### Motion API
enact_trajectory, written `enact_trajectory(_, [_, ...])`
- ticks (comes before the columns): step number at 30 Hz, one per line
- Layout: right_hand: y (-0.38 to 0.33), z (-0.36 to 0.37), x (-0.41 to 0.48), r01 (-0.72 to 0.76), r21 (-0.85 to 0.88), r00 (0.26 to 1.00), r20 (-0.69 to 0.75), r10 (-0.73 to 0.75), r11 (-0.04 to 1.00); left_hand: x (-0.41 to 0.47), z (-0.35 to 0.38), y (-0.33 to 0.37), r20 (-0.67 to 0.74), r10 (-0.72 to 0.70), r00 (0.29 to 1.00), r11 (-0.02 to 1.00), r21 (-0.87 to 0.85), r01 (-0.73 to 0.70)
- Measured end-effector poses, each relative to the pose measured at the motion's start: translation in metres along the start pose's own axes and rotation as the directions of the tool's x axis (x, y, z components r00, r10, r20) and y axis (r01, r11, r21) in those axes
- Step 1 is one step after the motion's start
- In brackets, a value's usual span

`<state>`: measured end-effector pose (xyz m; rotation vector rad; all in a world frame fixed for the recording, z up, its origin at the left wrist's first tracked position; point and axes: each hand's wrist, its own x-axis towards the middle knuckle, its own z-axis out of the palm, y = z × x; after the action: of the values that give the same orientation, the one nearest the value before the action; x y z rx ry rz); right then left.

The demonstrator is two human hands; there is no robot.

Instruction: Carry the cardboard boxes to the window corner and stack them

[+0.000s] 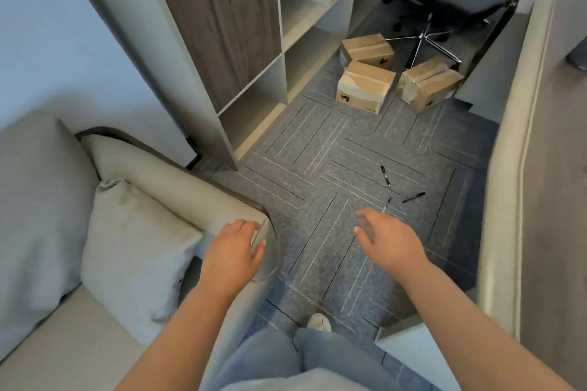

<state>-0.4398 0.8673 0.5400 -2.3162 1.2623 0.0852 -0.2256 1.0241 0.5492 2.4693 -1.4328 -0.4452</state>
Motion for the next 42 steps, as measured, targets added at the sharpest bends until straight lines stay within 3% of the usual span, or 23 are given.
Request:
enact_trajectory(10, [0.005,-0.058,0.127,-0.018,0.011,0.993,-0.116,0.019,1.0,0.151,-0.007,0.015,0.057,0.025,0.998,0.999,0.021,-0.026])
enact_trajectory(18, [0.047,-0.1,0.244,-0.23,-0.002,0.969,-0.09,0.229,0.973,0.349,-0.007,0.069,0.175,0.239,0.955,0.969,0.016,-0.246])
enact_trajectory(29, [0.112,-0.173,0.374,-0.414,0.129,0.891,-0.145,0.431,0.901,0.572,-0.024,0.181,0.168,0.445,0.88,0.894,-0.021,-0.448])
enact_trajectory(40, [0.184,-0.284,0.613,-0.321,0.078,0.946,-0.019,0.323,0.944,0.752,-0.012,0.22,0.201,0.284,0.938,0.952,0.059,-0.301])
enact_trajectory(42, [0.187,-0.305,0.654,-0.241,0.026,0.968,-0.074,0.242,0.97,0.78,-0.014,0.225,0.184,0.238,0.954,0.965,0.061,-0.253])
